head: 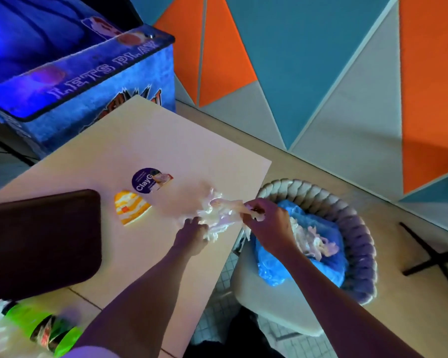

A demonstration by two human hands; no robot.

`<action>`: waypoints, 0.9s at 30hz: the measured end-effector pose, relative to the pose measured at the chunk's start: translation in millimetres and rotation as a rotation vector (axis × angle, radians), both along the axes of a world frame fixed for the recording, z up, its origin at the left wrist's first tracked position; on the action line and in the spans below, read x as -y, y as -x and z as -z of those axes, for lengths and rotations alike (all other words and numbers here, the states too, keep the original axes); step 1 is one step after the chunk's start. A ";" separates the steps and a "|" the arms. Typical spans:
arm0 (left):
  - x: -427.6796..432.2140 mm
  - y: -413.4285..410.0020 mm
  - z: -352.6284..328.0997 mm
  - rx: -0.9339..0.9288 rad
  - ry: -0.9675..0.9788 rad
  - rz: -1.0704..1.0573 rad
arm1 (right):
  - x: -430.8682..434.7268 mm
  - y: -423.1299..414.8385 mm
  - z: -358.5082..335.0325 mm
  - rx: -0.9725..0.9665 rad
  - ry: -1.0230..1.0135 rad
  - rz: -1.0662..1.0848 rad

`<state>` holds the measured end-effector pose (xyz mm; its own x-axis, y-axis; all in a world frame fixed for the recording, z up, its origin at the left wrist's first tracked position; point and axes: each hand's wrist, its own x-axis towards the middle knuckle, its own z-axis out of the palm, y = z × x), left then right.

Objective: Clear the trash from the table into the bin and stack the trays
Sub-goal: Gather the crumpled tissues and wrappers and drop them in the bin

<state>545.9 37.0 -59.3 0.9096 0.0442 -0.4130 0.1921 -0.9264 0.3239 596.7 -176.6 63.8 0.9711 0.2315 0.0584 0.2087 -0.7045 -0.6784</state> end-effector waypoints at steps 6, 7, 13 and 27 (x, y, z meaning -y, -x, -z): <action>-20.4 26.5 19.5 0.068 0.065 -0.257 | 72.5 -23.5 9.6 -0.048 0.048 0.250; -26.5 28.2 19.6 0.062 0.066 -0.286 | 84.2 -27.0 15.2 -0.063 0.064 0.273; -36.1 16.2 2.1 0.114 0.129 -0.335 | 132.7 -42.7 50.4 -0.132 0.082 0.350; 65.1 -106.8 -77.5 0.156 0.125 -0.216 | 242.5 -119.8 70.2 -0.209 -0.029 0.449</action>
<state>652.7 -28.1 18.2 0.9377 0.2016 -0.2830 0.3195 -0.8204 0.4743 716.5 -419.1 -6.4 0.9661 -0.2115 -0.1480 -0.2538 -0.6738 -0.6939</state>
